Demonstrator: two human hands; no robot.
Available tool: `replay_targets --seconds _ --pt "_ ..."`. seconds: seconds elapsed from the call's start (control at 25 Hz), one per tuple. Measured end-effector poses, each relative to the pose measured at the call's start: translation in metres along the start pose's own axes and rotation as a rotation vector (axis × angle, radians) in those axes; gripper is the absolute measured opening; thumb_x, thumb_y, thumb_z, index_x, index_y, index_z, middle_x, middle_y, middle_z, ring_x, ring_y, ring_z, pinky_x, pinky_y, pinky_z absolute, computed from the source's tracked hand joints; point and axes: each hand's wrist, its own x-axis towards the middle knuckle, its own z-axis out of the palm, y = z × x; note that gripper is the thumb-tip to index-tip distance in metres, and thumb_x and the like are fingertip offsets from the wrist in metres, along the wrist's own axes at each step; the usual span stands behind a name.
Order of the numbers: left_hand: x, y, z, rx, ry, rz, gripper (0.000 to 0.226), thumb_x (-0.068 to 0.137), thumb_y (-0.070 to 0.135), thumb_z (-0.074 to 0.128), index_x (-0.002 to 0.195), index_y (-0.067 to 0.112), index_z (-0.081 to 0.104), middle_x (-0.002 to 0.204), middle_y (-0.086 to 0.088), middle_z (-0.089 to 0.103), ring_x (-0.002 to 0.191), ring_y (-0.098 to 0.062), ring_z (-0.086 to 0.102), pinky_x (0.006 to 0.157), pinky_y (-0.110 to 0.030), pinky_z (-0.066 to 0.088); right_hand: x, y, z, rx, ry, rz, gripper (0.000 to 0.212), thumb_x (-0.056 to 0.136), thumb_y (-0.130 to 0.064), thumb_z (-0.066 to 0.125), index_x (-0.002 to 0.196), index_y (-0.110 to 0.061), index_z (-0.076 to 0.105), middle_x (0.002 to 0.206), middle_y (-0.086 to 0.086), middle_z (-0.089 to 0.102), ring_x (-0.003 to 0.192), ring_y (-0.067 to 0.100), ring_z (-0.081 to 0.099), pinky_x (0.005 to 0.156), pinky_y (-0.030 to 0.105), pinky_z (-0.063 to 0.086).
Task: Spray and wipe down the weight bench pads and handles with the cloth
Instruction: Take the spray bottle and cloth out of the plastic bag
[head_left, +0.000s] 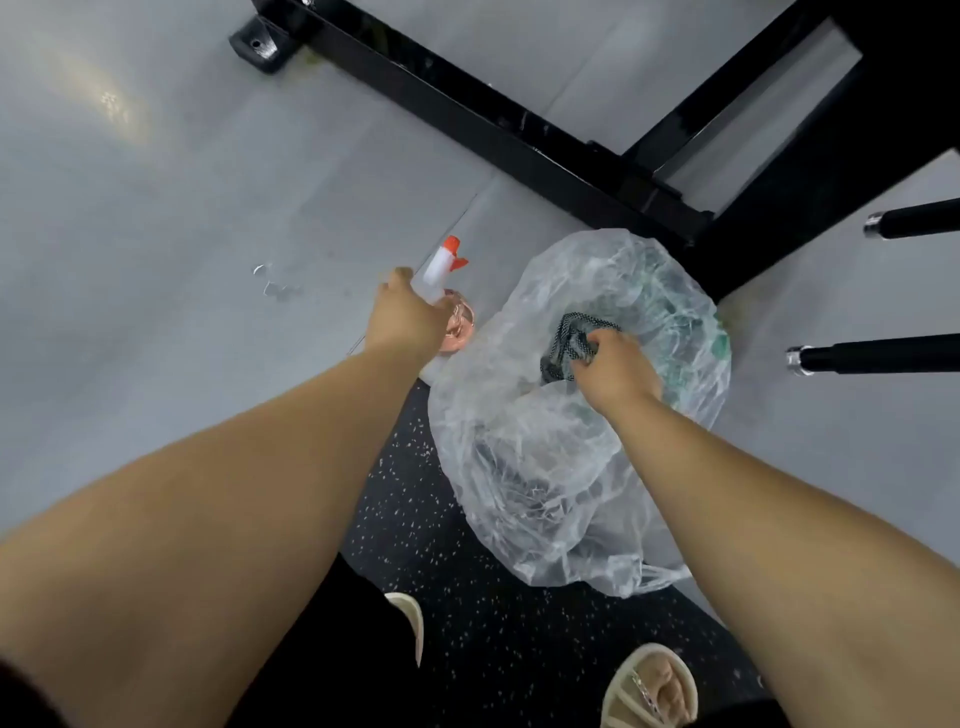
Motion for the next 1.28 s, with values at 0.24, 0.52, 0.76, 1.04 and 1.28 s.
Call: replay_targets --seconds 0.24,0.52,0.76,1.04,1.28 --pt "0.01 -0.009 0.007 0.042 -0.061 0.046 0.043 0.095 0.025 0.049 0.136 0.016 0.04 0.114 -0.005 0.059 0.084 -0.02 0.051 0.07 -0.028 0.038 0.02 -0.009 0.009 -0.163 -0.131 0.128 0.054 0.086 -0.04 0.064 0.131 -0.019 0.044 0.117 0.007 0.061 0.103 0.029 0.059 0.073 0.033 0.047" --pt "0.011 -0.005 0.005 -0.005 0.001 -0.026 0.029 0.1 0.023 0.039 0.125 0.023 0.053 0.092 0.001 0.059 0.063 -0.011 0.047 0.047 -0.02 0.032 0.015 -0.002 0.014 -0.077 -0.084 -0.011 0.026 0.096 -0.032 0.049 0.11 -0.013 0.06 0.117 0.01 0.056 0.093 0.028 0.059 0.074 0.032 0.048" --pt "-0.03 0.013 -0.027 0.08 0.283 0.031 0.027 0.101 0.025 0.033 0.112 0.012 0.054 0.102 -0.009 0.059 0.079 -0.022 0.048 0.063 -0.029 0.031 -0.046 -0.02 -0.052 0.652 0.067 0.059 0.026 0.094 -0.017 0.042 0.069 -0.022 0.038 0.067 -0.004 0.04 0.056 0.01 0.036 0.047 0.02 0.031" --pt "-0.164 0.085 -0.13 0.218 0.171 0.149 0.028 0.101 0.026 0.033 0.118 0.017 0.052 0.102 -0.005 0.055 0.077 -0.019 0.046 0.064 -0.03 0.032 -0.163 -0.045 -0.159 0.916 0.082 0.249 0.031 0.098 -0.019 0.037 0.128 -0.017 0.044 0.114 0.001 0.053 0.102 0.019 0.049 0.087 0.029 0.039" --pt "-0.305 0.172 -0.215 0.417 -0.062 0.343 0.027 0.099 0.026 0.035 0.12 0.018 0.052 0.108 -0.004 0.058 0.087 -0.025 0.056 0.065 -0.032 0.04 -0.301 -0.05 -0.277 0.9 0.073 0.278 0.027 0.101 -0.025 0.036 0.125 -0.018 0.046 0.117 0.006 0.053 0.104 0.021 0.05 0.092 0.033 0.041"
